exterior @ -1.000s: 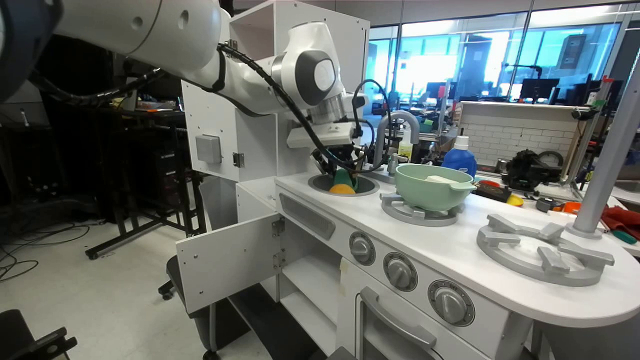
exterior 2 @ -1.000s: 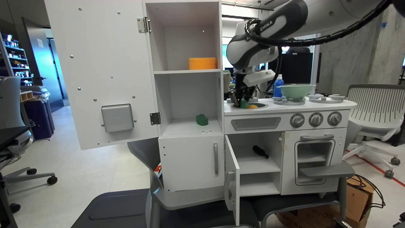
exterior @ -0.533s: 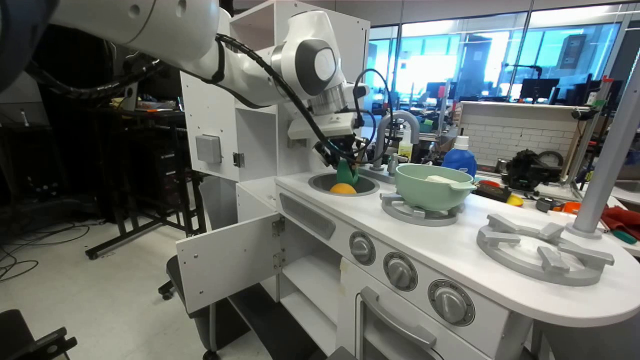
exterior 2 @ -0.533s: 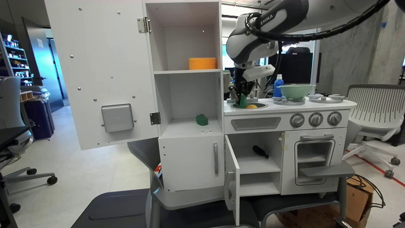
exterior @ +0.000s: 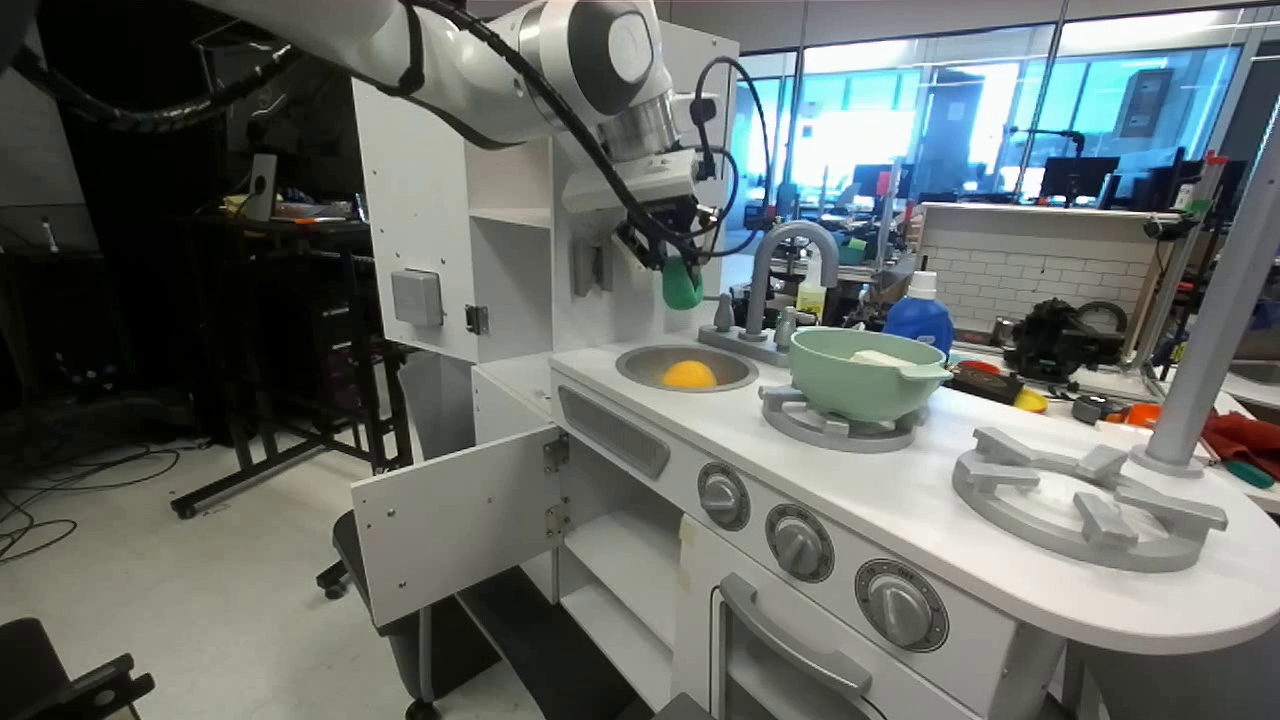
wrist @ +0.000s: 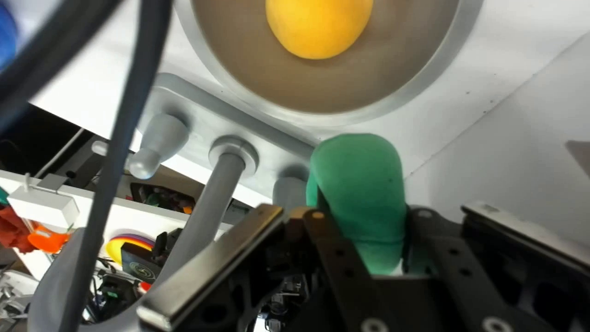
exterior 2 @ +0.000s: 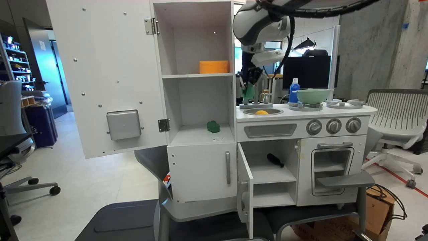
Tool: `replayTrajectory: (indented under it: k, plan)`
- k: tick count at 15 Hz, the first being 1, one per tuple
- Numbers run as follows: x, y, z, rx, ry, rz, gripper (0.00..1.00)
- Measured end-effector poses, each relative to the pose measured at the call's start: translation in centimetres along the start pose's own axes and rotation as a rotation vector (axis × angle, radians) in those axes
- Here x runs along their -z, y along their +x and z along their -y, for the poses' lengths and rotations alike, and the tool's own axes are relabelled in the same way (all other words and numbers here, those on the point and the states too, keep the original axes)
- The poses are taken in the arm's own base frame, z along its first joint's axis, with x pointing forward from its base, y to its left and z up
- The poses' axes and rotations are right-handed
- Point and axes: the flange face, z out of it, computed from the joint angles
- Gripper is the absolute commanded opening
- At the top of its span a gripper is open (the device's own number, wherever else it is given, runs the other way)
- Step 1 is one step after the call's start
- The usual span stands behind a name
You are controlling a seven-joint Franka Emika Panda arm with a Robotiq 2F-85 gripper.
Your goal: Open the bottom cabinet and put the green and yellow balls in the cabinet
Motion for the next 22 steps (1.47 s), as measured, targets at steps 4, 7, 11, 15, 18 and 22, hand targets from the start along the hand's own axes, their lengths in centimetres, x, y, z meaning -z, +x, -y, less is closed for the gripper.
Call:
replayTrajectory:
  k: [4,7,11,15,18,22]
  plan:
    - [5.5,0.9,0.6,0.07,0.028,0.093,0.06]
    - [9.4,0.4,1.3,0.12,0.044,0.225,0.06]
    - [12.4,-1.0,3.2,0.185,0.066,0.39,0.06]
    - [12.9,-2.5,4.7,0.264,0.084,0.522,0.06]
    - [12.7,-4.0,5.6,0.368,0.112,0.635,0.06]
    - [12.6,-5.9,6.2,0.509,0.182,0.767,0.06]
